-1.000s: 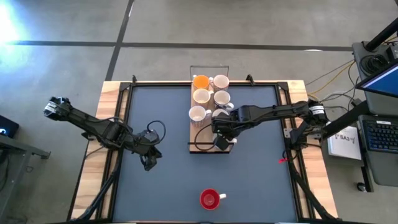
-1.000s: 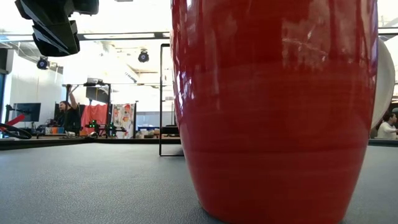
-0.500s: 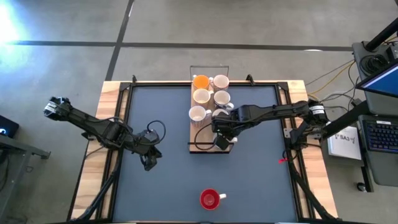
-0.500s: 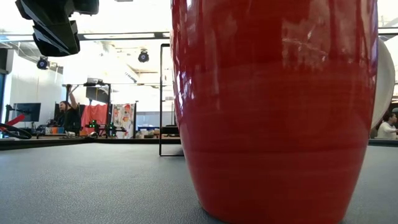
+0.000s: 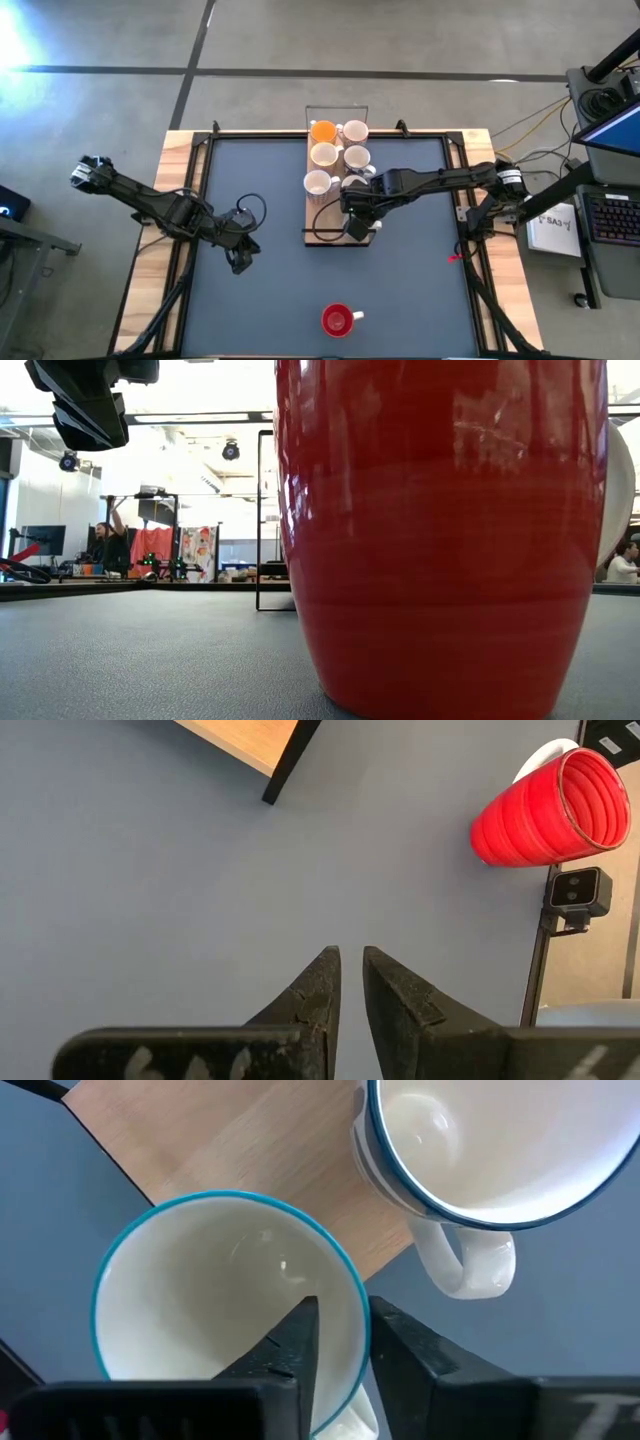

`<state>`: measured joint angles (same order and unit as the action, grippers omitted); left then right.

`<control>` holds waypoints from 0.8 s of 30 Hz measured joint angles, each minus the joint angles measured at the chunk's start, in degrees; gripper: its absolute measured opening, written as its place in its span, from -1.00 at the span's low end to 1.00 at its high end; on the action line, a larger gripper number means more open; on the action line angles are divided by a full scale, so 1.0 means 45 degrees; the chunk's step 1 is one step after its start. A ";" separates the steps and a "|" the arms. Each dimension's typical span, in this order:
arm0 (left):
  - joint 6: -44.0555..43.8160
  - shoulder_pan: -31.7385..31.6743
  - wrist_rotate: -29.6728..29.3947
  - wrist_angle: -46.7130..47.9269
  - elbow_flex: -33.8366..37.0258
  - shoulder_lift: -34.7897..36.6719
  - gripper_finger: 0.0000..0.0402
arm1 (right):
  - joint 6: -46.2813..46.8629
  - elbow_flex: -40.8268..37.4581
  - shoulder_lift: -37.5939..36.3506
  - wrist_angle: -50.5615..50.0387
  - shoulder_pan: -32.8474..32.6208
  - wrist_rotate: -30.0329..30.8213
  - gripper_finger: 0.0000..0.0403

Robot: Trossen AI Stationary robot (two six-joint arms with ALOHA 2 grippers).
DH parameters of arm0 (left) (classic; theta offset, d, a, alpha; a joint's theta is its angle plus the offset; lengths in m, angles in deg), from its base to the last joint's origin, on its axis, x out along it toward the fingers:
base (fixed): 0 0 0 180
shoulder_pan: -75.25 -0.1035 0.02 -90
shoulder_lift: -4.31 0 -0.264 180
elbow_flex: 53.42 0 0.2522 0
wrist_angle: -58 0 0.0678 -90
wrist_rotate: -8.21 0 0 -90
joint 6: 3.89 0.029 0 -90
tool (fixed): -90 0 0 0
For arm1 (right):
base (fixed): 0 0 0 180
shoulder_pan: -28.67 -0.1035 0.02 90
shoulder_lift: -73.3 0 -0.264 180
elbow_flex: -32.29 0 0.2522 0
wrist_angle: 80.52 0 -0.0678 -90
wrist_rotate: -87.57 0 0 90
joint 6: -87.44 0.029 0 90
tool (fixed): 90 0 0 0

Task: Place coffee mugs
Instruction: Put the green mug on the shelf, then put the red mug on the shelf

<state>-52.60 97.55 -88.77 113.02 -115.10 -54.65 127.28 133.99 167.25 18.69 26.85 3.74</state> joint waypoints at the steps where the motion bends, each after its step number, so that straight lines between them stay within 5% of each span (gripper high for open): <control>1: -0.0001 0.0000 0.0000 0.0000 0.0000 0.0000 -0.85 | 0.0004 0.0000 -0.0006 0.0000 0.0000 -0.0004 -0.60; 24: 0.0000 0.0000 0.0000 0.0001 0.0000 -0.0001 -0.85 | 0.0144 0.0631 -0.0850 -0.0952 -0.0005 0.0618 -0.61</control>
<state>-52.60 97.55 -88.77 113.02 -115.10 -54.66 127.93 136.83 163.43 14.41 26.83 6.52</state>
